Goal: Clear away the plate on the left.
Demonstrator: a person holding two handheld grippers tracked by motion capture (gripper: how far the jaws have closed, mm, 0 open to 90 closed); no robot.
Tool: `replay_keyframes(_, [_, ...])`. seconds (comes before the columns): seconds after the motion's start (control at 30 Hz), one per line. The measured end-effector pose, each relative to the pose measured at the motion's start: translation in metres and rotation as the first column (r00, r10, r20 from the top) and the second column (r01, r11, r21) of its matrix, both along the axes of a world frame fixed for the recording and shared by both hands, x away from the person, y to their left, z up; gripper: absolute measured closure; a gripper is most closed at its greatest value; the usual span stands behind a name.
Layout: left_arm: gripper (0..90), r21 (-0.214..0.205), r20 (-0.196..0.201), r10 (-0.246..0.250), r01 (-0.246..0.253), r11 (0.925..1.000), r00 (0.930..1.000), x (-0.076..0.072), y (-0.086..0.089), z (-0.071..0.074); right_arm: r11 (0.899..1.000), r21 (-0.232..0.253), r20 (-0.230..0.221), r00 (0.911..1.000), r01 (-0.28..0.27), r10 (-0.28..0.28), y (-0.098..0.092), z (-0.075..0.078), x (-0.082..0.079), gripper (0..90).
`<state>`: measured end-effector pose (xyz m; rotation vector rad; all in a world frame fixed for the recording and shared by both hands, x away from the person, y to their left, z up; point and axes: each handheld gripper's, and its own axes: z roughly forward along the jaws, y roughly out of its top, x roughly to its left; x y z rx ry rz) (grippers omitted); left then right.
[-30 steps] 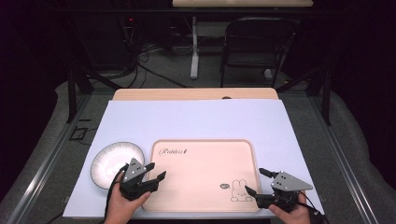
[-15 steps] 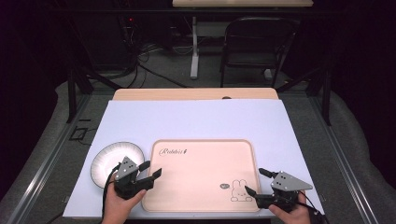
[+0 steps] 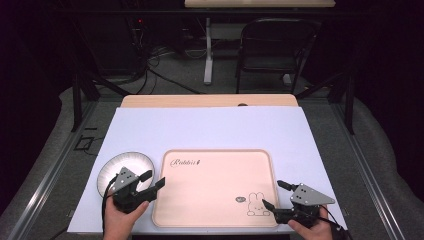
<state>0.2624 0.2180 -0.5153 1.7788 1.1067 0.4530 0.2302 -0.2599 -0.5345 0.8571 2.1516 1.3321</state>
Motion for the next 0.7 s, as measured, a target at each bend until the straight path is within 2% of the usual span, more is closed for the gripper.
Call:
replay_keyframes(0.1, [41.6,-0.01,0.006,0.027,-0.027,0.9996,0.9996,-0.001,0.005,0.003,1.0,0.0,0.001,1.0,0.001,-0.001,0.0,0.0,0.0,20.9])
replay_keyframes(0.2, [41.7,-0.017,0.023,0.078,-0.078,0.9968,0.9967,-0.003,0.017,0.008,1.0,-0.001,0.003,1.0,0.0,0.0,0.0,0.0,0.0,20.9])
replay_keyframes(0.33, [41.7,-0.033,0.012,0.122,-0.121,0.9921,0.9925,-0.004,0.029,0.01,1.0,-0.001,0.003,1.0,0.001,-0.001,0.0,0.0,0.0,20.9])
replay_keyframes(0.53, [41.4,-0.024,-0.01,0.171,-0.171,0.985,0.9852,-0.005,0.045,0.008,1.0,0.0,0.002,1.0,0.001,-0.001,0.0,0.0,0.0,20.9])
replay_keyframes(0.7, [41.4,-0.032,-0.008,0.203,-0.204,0.9785,0.9791,-0.006,0.054,0.009,1.0,-0.001,0.002,1.0,0.001,-0.001,0.0,0.0,0.0,20.9])
